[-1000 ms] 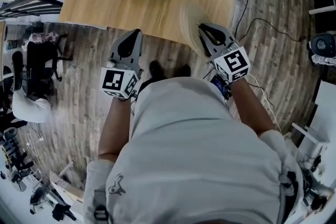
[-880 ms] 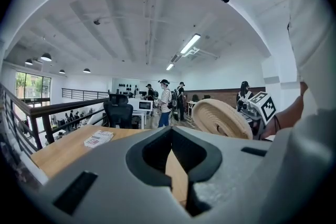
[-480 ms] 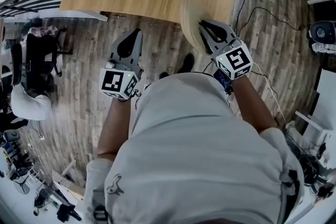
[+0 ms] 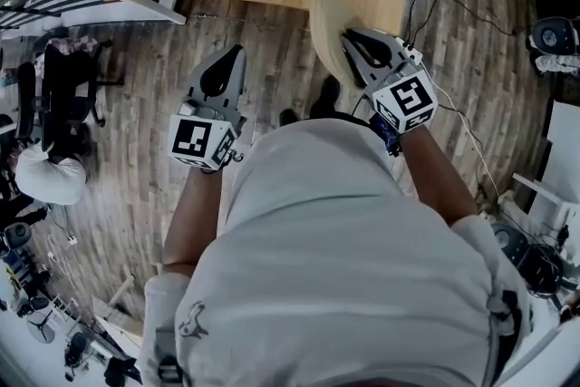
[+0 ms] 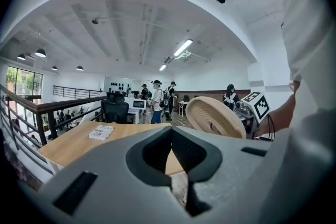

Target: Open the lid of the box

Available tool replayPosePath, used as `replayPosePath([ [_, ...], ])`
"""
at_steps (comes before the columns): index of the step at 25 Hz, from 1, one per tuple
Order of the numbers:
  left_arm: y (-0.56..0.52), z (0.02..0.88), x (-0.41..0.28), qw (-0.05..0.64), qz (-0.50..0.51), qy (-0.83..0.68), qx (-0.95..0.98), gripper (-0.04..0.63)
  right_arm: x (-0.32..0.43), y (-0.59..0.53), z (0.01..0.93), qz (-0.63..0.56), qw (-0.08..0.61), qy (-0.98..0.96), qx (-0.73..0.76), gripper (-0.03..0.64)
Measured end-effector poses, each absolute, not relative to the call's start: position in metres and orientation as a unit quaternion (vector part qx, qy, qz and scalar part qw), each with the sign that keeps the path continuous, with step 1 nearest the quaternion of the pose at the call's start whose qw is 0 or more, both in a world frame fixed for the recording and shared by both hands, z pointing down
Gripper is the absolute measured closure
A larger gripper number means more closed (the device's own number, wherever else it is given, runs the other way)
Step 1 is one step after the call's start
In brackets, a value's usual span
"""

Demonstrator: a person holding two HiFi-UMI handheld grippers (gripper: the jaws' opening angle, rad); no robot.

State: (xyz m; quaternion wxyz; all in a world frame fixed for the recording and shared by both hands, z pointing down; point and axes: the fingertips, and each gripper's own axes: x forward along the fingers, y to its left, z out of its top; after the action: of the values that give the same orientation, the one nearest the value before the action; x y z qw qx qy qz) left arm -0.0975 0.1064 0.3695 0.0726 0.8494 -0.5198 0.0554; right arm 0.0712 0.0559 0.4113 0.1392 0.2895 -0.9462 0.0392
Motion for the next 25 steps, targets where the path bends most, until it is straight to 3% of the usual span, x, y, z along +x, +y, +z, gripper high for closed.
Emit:
replayPosePath([
  [25, 0.179, 0.361, -0.127, 0.062, 0.026, -0.512, 0.856, 0.589, 0.045, 0.148, 0.385, 0.011, 0.114, -0.947, 0.3, 0.581],
])
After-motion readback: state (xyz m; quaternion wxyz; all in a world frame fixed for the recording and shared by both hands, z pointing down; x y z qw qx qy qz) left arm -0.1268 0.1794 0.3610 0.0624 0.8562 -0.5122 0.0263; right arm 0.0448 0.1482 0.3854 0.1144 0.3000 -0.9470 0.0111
